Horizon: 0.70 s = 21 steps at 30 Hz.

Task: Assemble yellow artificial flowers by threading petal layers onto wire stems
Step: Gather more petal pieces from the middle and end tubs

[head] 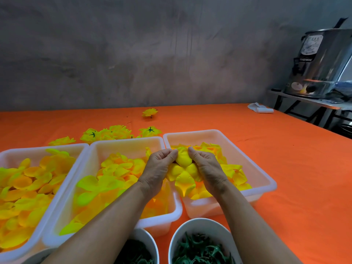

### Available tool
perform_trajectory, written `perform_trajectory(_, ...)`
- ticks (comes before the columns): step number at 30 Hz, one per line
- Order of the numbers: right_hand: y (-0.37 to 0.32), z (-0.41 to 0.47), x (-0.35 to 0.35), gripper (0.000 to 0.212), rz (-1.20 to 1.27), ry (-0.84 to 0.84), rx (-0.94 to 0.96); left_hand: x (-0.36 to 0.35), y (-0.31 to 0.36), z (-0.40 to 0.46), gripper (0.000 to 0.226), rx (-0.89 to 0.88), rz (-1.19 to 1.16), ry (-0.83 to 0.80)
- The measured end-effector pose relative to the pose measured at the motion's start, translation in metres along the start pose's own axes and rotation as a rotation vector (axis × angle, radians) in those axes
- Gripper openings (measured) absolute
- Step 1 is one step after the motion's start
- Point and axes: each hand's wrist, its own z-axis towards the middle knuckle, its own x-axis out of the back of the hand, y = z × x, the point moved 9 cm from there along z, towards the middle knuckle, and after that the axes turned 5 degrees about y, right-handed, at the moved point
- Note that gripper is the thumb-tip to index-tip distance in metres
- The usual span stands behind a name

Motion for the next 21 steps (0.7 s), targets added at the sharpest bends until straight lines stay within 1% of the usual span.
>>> perform_trajectory(2, -0.001, 0.001, 0.004, 0.045, -0.026, 0.059, 0.027, 0.001, 0.002, -0.001, 0.021, -0.036, 0.028, 0.025)
perform_trajectory(4, -0.003, 0.001, 0.007, 0.04, -0.056, 0.101, 0.049, 0.0, 0.004, -0.003, 0.021, -0.064, 0.071, 0.013)
perform_trajectory(6, -0.006, 0.001, 0.01, 0.034, -0.054, 0.128, 0.062, 0.0, 0.006, -0.004, 0.015, -0.085, 0.127, 0.005)
perform_trajectory(8, -0.007, 0.001, 0.011, 0.033, -0.055, 0.136, 0.073, 0.001, 0.006, -0.004, 0.009, -0.087, 0.136, 0.006)
perform_trajectory(12, -0.008, 0.003, 0.016, 0.034, -0.056, 0.182, 0.102, 0.0, 0.008, -0.004, 0.008, -0.107, 0.16, -0.003)
perform_trajectory(14, -0.007, 0.002, 0.013, 0.034, -0.01, 0.137, 0.08, 0.006, 0.008, -0.003, 0.005, -0.114, 0.147, 0.045)
perform_trajectory(15, -0.005, 0.002, 0.01, 0.03, 0.011, 0.091, 0.058, 0.011, 0.009, -0.002, 0.007, -0.123, 0.138, 0.084)
perform_trajectory(17, -0.001, 0.001, 0.005, 0.014, 0.026, 0.027, 0.004, 0.019, 0.01, 0.0, 0.011, -0.14, 0.125, 0.151)
perform_trajectory(18, 0.0, 0.001, 0.006, 0.008, 0.039, 0.031, -0.02, 0.02, 0.011, 0.0, 0.012, -0.147, 0.123, 0.164)
perform_trajectory(19, 0.003, 0.003, 0.01, 0.007, 0.062, 0.053, -0.035, 0.02, 0.012, 0.0, 0.013, -0.152, 0.121, 0.163)
perform_trajectory(21, 0.005, 0.004, 0.018, 0.012, 0.117, 0.107, -0.052, 0.018, 0.011, 0.0, 0.016, -0.146, 0.096, 0.148)
